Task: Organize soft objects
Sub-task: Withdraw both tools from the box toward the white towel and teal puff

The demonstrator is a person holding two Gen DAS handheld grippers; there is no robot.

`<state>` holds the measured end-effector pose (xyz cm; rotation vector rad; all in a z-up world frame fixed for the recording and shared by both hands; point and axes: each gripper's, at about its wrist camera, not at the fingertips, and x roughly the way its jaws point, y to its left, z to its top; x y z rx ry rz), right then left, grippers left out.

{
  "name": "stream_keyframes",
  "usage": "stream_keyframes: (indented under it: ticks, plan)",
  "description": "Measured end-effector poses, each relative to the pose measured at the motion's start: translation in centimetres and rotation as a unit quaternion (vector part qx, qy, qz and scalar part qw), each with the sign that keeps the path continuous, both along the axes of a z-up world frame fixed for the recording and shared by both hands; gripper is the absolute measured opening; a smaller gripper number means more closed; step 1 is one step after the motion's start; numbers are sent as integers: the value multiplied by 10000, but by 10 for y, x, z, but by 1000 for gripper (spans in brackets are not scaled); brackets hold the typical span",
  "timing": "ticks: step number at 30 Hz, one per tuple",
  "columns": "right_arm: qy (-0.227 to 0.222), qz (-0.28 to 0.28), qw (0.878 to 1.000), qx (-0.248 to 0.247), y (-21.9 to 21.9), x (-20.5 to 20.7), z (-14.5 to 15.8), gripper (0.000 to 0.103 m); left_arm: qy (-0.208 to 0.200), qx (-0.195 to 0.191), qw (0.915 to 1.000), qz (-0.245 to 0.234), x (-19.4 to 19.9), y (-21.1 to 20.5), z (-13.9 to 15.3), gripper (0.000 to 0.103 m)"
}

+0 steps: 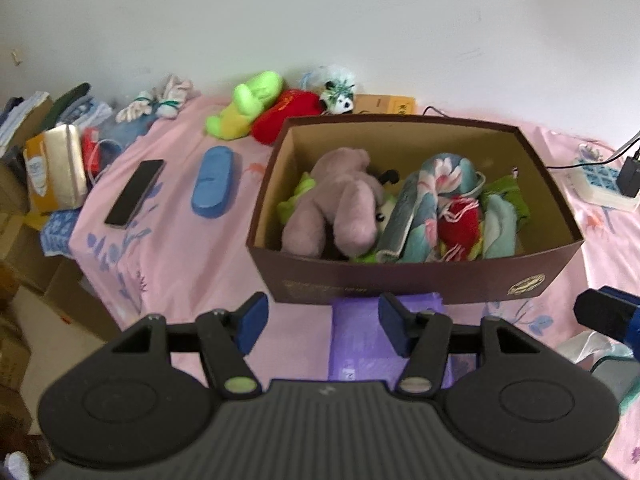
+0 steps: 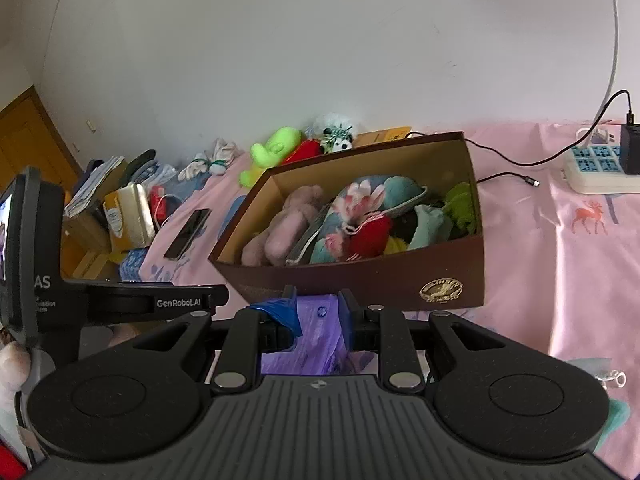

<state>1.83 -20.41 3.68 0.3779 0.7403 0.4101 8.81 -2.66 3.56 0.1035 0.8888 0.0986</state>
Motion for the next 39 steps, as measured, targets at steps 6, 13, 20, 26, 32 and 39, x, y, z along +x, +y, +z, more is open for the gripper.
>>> stream_keyframes:
  ticks: [6,13,20,26,32,39]
  plan:
    - [-11,159,9999,-10,5,-9,-1,4,34,82,9998,193,-10,1,-3,60]
    - [132,245,9996,108,7,-23,-6,5,113,137,9994,294,-24,6,-5,60]
    - [184,155,9996,-142,13,-44,-10,6,256,-121,9995,160,-38,21,-15,60]
    - [299,-102,9988,-363,19,-63,-19,6,599,-458,9970,-156,-50,36,-34,60]
    - [530,-405,9972,-343,16,-84,-27,7,698,-576,9936,-673,-64,39,-43,60]
    - [824,-1161,9894,-276,-1,-106,-38,7,641,-752,9837,-1499,-74,31,-47,60]
